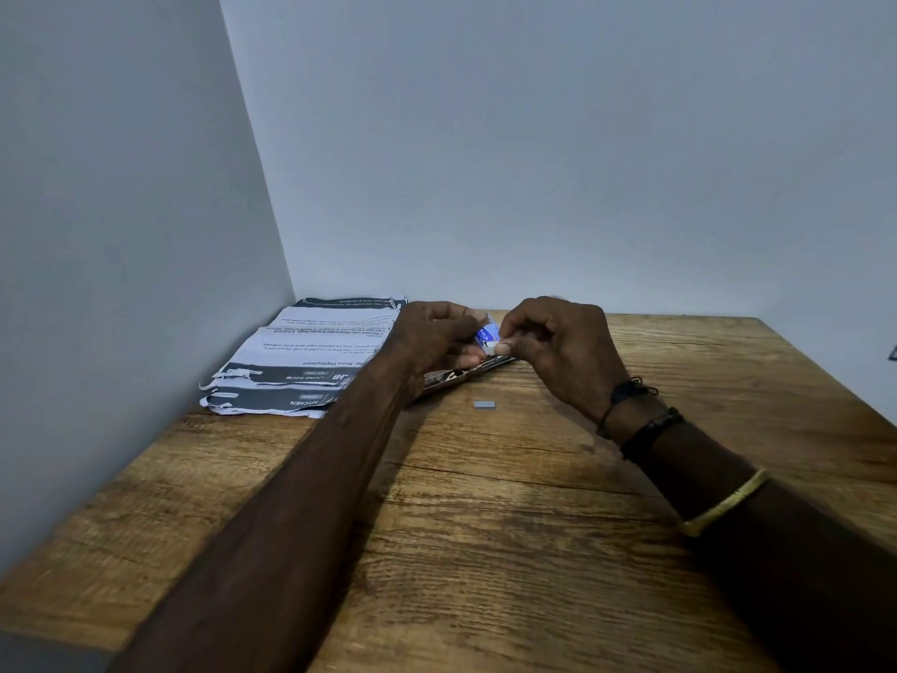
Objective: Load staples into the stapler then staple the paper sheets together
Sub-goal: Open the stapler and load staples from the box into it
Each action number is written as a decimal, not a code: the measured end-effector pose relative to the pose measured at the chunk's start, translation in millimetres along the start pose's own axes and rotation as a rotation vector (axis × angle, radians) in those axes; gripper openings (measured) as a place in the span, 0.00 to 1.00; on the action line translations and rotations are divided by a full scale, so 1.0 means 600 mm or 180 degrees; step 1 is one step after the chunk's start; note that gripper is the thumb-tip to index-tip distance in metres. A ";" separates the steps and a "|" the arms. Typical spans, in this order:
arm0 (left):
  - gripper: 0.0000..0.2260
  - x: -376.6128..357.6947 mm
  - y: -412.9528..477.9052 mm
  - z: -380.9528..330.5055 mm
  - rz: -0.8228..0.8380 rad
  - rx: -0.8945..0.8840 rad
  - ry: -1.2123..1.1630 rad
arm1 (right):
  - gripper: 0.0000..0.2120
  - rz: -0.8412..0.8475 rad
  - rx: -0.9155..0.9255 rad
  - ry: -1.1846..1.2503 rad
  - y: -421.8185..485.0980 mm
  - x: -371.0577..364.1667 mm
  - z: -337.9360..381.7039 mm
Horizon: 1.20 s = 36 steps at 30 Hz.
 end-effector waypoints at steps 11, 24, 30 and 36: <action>0.06 -0.012 -0.001 0.002 0.0181 -0.0032 -0.0076 | 0.09 -0.0081 -0.0448 0.0395 -0.003 -0.001 -0.006; 0.11 -0.016 -0.007 0.006 -0.0156 -0.0064 0.0389 | 0.10 -0.0060 -0.1278 -0.0423 -0.010 0.007 -0.039; 0.05 0.027 -0.001 -0.012 -0.1086 -0.0739 0.1668 | 0.10 0.0512 -0.1847 -0.0948 -0.025 0.009 -0.070; 0.13 0.019 0.012 -0.001 -0.0834 -0.0633 0.2532 | 0.12 0.0944 -0.2084 -0.1055 -0.030 -0.003 -0.078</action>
Point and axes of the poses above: each hand's wrist, its own y-axis towards the middle knuckle, its own x-axis out of the back of the hand, z = x × y, the point moved 6 cm from there along y, towards the middle knuckle, and after that the axes turned 10 degrees about y, right-handed, at the moved point
